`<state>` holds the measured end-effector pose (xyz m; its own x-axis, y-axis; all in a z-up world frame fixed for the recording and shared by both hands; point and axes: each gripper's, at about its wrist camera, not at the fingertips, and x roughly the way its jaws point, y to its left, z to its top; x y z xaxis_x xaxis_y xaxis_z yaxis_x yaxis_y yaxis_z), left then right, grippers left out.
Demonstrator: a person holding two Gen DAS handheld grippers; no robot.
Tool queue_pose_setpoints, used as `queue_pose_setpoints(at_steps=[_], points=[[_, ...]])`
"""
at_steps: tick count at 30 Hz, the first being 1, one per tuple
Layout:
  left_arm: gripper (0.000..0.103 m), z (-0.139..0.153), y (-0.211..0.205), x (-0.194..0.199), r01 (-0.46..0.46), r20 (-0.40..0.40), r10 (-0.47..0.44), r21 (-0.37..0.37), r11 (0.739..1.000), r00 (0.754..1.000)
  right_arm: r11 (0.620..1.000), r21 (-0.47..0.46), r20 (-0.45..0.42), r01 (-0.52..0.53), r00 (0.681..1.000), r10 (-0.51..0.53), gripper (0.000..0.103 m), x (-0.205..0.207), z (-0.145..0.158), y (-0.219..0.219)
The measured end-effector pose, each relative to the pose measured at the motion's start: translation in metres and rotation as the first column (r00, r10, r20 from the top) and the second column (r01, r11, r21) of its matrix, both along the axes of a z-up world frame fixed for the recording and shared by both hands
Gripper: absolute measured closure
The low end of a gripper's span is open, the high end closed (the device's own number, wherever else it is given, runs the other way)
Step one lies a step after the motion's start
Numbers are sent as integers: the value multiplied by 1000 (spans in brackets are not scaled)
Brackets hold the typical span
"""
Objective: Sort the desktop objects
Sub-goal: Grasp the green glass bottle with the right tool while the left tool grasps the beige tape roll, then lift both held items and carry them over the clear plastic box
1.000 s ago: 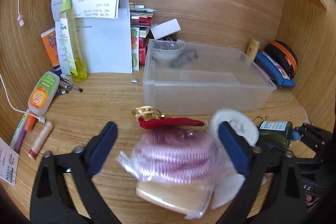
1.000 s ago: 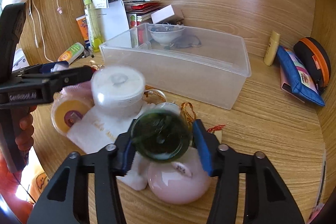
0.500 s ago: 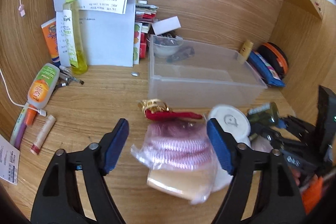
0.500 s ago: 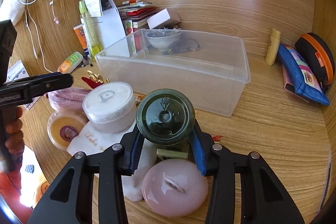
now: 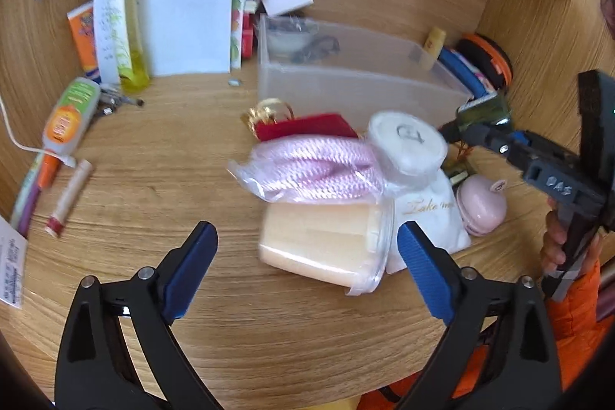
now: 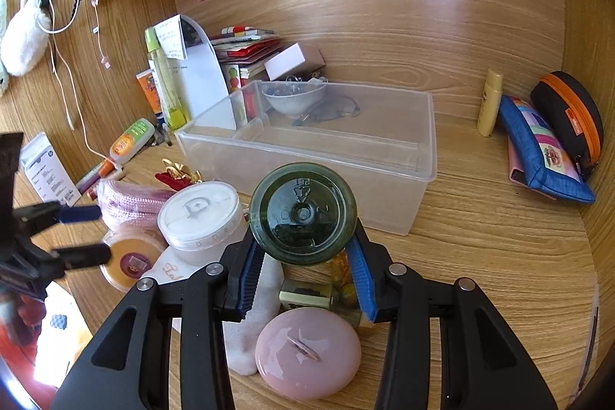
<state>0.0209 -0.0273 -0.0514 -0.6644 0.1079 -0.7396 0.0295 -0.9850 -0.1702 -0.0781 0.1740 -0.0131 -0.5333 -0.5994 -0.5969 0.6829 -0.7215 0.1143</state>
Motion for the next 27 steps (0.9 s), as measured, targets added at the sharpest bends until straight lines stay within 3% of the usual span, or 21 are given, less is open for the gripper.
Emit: queue_pose_setpoints(at_steps=[3,6,16,27], points=[[10,-10,4,-10,4,31,-4,14,1000,1000,1000,-10,-4,0,1000,0,65,3,2,3],[34,-17,4,-17,7,52,-9,43,999,999,1000,-18,-9,4,1000,-4,65,5,5,7],[37,-13,2,-2,-69,33,68,20,997,997,999,-48,-28,1,1000,-2,65,5,15,14],[37,29,-21,23,-169,-65,169,-2,986,984,997,-82,-65,-9,998,4,65,3,30,15]])
